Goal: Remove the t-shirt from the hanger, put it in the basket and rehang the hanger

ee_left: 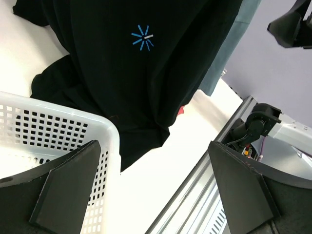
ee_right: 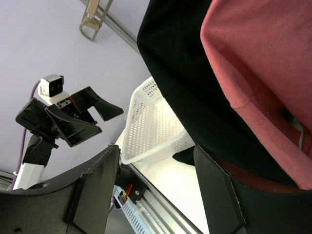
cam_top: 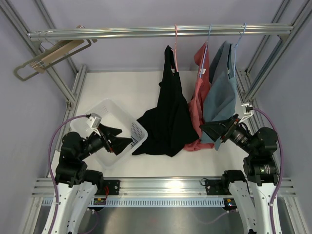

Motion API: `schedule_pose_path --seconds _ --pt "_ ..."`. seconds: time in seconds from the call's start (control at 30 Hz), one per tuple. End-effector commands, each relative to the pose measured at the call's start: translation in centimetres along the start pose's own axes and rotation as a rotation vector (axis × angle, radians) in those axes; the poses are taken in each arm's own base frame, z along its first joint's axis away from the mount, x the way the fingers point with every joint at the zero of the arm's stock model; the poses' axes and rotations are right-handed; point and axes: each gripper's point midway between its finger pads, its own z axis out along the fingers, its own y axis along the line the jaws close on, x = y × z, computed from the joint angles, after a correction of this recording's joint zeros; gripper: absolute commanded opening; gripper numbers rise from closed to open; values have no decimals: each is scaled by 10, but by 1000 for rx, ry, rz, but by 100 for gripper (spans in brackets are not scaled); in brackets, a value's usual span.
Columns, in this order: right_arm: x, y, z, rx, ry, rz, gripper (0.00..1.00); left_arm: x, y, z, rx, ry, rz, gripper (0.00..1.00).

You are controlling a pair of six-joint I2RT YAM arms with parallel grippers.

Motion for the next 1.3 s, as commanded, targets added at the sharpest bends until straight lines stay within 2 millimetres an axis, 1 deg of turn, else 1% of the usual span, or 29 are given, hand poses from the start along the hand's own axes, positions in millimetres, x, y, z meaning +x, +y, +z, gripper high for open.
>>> schedule_pose_path --seconds 0.0,0.13,0.17,0.2,0.23,0.27,0.3,0.33,0.37,0.4,0.43,0.47,0.5,0.53,0.57,0.6,0.63,0.67,0.7,0.73,0.77,0.8,0.83,0.87,0.9,1.03,1.1,1.17,1.27 --pt "-12 23 1 -90 -19 -27 72 -12 -17 -6 52 -16 50 99" --pt "-29 33 7 -103 -38 -53 70 -8 -19 -6 68 -9 57 99" --pt "-32 31 10 -84 -37 -75 69 -5 -18 -5 70 0 46 99" --pt "-38 33 11 -74 -46 -90 68 -4 -16 -4 68 5 38 99" --pt "-49 43 9 -76 -72 -118 61 -2 -14 -3 59 9 23 99" --pt "-58 41 16 -60 -85 -122 59 2 -10 -2 50 20 4 99" --pt "-59 45 21 -77 -72 -124 52 2 -9 -1 47 19 4 99" --pt "-69 57 23 -95 -84 -144 30 2 -8 -1 44 19 3 99" --pt "-72 60 28 -95 -78 -149 23 2 -7 -1 33 16 0 99" --pt "-73 55 46 -70 -59 -155 16 1 -3 -1 16 7 0 99" --pt "-87 70 49 -82 -86 -192 10 1 -4 -1 14 2 1 99" --pt "-91 49 71 17 -70 -217 7 1 -3 -1 10 0 -2 99" --pt "-95 46 81 52 -63 -236 7 1 -2 -1 5 -3 -1 99" --pt "-104 66 84 41 -63 -268 7 1 -1 -1 -1 -7 -3 99" --pt "-116 57 93 116 -90 -321 8 0 -1 -2 -4 -10 -2 99" --pt "-117 43 112 174 -75 -333 8 0 1 -2 -17 -15 -2 99" --pt "-134 52 115 194 -113 -358 9 0 2 -1 -19 -15 -4 99" --pt "-141 32 131 284 -117 -393 14 0 3 -1 -21 -13 -9 99" --pt "-146 26 139 318 -116 -406 19 1 4 0 -23 -10 -11 99" --pt "-162 33 141 337 -141 -422 29 1 5 1 -27 -4 -17 99" --pt "-161 17 158 396 -122 -454 38 2 6 1 -29 -3 -19 99" --pt "-163 11 164 426 -118 -469 49 2 6 1 -30 -2 -20 99" --pt "-174 15 166 443 -139 -485 52 2 6 1 -30 -2 -21 99" --pt "-170 0 181 494 -113 -512 54 2 7 2 -36 -2 -25 99" --pt "-178 5 185 496 -128 -521 55 1 7 2 -35 -4 -23 99" --pt "-173 -11 214 548 -91 -566 55 2 7 2 -32 0 -25 99" --pt "-176 -7 223 548 -98 -579 55 3 7 2 -30 2 -24 99" --pt "-172 -19 233 592 -72 -610 54 3 6 2 -28 3 -26 99" --pt "-173 -22 244 614 -63 -638 51 3 7 2 -32 6 -28 99"
